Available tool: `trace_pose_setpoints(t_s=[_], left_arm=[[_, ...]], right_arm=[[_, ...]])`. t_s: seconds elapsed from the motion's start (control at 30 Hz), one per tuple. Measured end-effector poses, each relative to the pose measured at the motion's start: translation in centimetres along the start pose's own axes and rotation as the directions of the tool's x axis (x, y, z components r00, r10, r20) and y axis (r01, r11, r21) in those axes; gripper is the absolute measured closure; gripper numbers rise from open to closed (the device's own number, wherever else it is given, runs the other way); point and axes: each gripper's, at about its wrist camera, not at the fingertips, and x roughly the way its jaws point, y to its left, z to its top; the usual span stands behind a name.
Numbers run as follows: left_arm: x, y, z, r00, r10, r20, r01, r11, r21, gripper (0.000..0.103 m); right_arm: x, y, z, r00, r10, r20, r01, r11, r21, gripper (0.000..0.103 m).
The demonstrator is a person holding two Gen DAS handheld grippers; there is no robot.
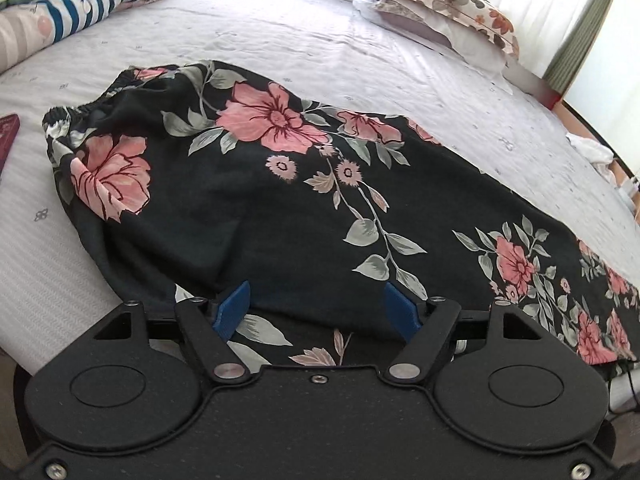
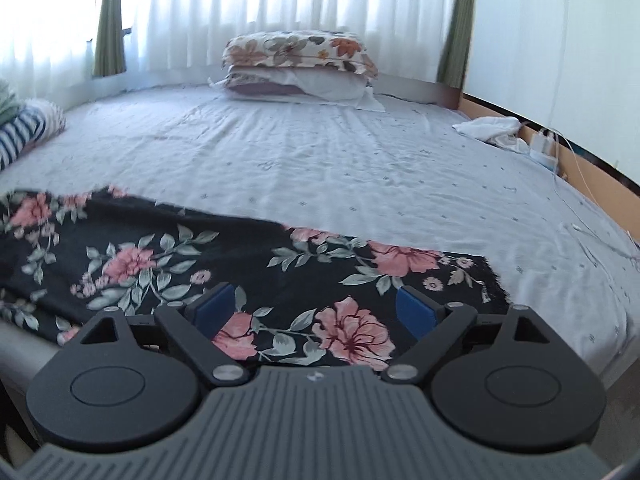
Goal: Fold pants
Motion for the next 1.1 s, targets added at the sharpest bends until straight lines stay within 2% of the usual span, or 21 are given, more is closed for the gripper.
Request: trace_pose_setpoints(t_s=[0.3,0.43,0.67,0.83,0.93,1.0,1.07,1.1], left_arm=[[0.5,0.1,0.2,1.000,0.001,0.004,-0.001,1.000,-0.007,0.019],[0.6,-0.1,0.0,1.000,0.015,0.010,-0.015,1.000,-0.014,0.019],[0.8,-0.3,-0.1,1.000,0.020,0.002,-0.020,1.000,-0.023,0.015],[1.2,0.1,0.3,0.999,0.024,0.021,-0.022,0.996,-0.081,0.015],[1.3,0.1,0.3,0.999,0.040,0.036,-0.036,0.994,-0.101,0.021],[1.1,0.0,0.0,0.995,0.079,0.055,-0.074,0.993,-0.095,0.048],[0.8,0.0,-0.2,0.992,0.105,0.063,-0.100,0.992,-0.077,0.060],[0.6,0.2,-0.4,0.993,0.101,0.066,-0.096,0.992,-0.079,0.062]], right_arm=[[-4.4,-3.1,1.8,0.997,-0.041,0.065,0.034,0.993,0.115,0.005],[-5.2,-3.5,2.1,0.996,-0.049,0.068,0.039,0.989,0.145,0.004],[-6.4,-3.6,1.8,0.996,0.001,0.091,-0.019,0.981,0.191,0.001],[-4.6,-2.7,0.4,0.999,0.024,0.038,-0.031,0.980,0.197,0.000],[-2.6,-2.4,-1.0,0.999,0.033,0.015,-0.035,0.970,0.242,0.000],[-1.0,-2.1,-2.0,0.999,0.047,-0.009,-0.042,0.960,0.278,0.000],[0.4,-1.4,-2.9,0.997,0.065,-0.032,-0.053,0.955,0.291,0.000],[1.0,-0.9,-3.3,0.996,0.074,-0.044,-0.058,0.955,0.291,0.000]])
